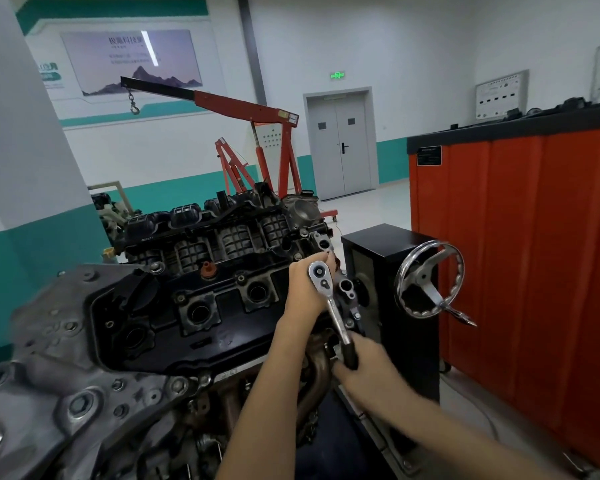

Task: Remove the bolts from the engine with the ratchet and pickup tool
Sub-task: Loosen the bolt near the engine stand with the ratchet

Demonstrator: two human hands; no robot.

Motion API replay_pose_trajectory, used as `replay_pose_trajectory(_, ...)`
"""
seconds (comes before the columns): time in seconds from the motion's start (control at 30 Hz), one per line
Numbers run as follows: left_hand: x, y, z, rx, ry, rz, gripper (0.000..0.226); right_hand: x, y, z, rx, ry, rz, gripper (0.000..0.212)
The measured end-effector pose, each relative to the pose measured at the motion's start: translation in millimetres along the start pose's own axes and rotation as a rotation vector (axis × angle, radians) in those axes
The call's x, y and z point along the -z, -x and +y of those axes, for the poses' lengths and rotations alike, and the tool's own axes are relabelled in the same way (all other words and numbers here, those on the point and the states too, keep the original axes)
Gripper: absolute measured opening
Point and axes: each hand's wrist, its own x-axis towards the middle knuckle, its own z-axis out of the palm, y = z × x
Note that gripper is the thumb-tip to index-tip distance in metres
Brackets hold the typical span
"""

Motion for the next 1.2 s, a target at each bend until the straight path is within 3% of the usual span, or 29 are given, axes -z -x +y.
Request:
replay_pose_trajectory(0.17,14,-6,5,-0.095,-0.21,-0.191,0.059,103,-42,9,0.117,0.552,-0.26,0.011)
replay_pose_trajectory(0.23,12,-6,8,-0.094,-0.209,-0.2,0.062,131,-63,-3,0.229,0.868,-0.237,0.012)
replay_pose_trajectory(0.3,8,-2,10,-0.039,-0.14,-0.126,0.058,135,-75,-12,0.294,1.021,-0.153,0.016)
replay_pose_trajectory(0.4,5,-1,8,0.048,-0.006,0.034,0.058,104,-57,-6,0.209,0.863,-0.053,0.018)
replay_pose_trajectory(0.57,-12,2,3,0.034,0.02,0.047,0.058,15,4,7,-0.062,0.005,0.003,0.011)
replay_pose_trajectory(0.63,-17,3,2,0.032,0.015,0.044,0.058,-9,12,0,-0.108,-0.154,0.025,0.02)
replay_pose_trajectory(0.73,-8,2,4,-0.021,-0.018,0.027,0.057,4,2,0,-0.056,-0.014,0.006,0.018)
replay_pose_trajectory(0.87,12,0,8,-0.114,-0.177,-0.039,0.059,78,-35,2,0.074,0.472,-0.165,0.013)
replay_pose_trajectory(0.97,9,3,13,-0.114,-0.16,-0.045,0.057,115,-64,-10,0.207,0.812,-0.112,0.02)
replay_pose_trajectory(1.07,7,5,10,0.009,-0.039,-0.064,0.055,107,-59,-6,0.184,0.737,-0.064,0.028)
replay_pose_trajectory(1.2,3,3,5,-0.017,0.007,-0.048,0.057,50,-15,6,0.038,0.202,-0.044,0.011)
